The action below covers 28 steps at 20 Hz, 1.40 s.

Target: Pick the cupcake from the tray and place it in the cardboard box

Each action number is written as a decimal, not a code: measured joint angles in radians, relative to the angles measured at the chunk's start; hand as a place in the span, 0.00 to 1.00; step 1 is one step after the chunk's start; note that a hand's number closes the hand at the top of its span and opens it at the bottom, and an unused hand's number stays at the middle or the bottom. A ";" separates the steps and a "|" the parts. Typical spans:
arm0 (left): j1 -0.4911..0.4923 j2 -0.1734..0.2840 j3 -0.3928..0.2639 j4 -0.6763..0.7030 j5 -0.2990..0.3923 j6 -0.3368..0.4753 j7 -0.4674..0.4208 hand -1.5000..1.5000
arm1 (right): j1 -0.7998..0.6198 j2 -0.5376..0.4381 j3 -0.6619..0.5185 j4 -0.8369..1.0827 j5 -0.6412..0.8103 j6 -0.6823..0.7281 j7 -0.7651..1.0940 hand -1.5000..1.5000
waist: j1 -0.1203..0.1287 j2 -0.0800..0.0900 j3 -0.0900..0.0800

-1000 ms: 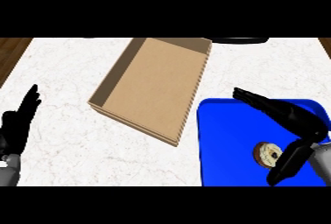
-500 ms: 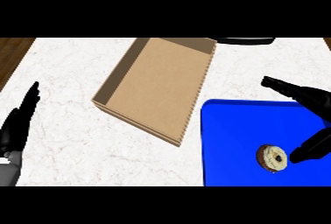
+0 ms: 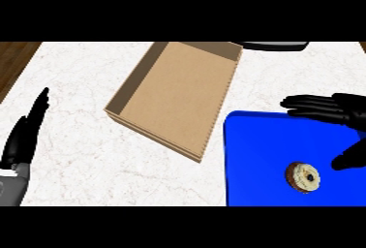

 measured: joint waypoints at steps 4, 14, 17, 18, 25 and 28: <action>0.000 -0.009 -0.003 0.006 -0.011 0.008 -0.005 0.50 | -0.043 -0.027 0.107 0.047 0.125 -0.062 -0.067 0.00 | 0.002 -0.002 -0.002; 0.005 -0.011 0.024 0.015 -0.015 0.005 -0.001 0.50 | -0.156 0.020 0.275 0.228 0.300 -0.171 -0.165 0.00 | -0.026 -0.012 -0.004; 0.003 0.000 0.035 0.015 -0.013 -0.009 0.005 0.50 | -0.181 0.048 0.299 0.269 0.317 -0.190 -0.178 0.00 | -0.032 -0.014 -0.004; 0.007 -0.006 0.034 0.014 -0.016 -0.007 0.006 0.50 | -0.186 0.053 0.307 0.281 0.324 -0.195 -0.182 0.00 | -0.034 -0.014 -0.004; 0.017 -0.023 0.036 0.015 -0.032 0.002 0.004 0.50 | -0.210 0.074 0.354 0.319 0.319 -0.221 -0.210 0.00 | -0.044 -0.017 -0.004; 0.021 -0.029 0.036 -0.001 -0.036 0.006 0.016 0.50 | -0.205 0.069 0.379 0.309 0.306 -0.229 -0.222 0.00 | -0.045 -0.018 -0.004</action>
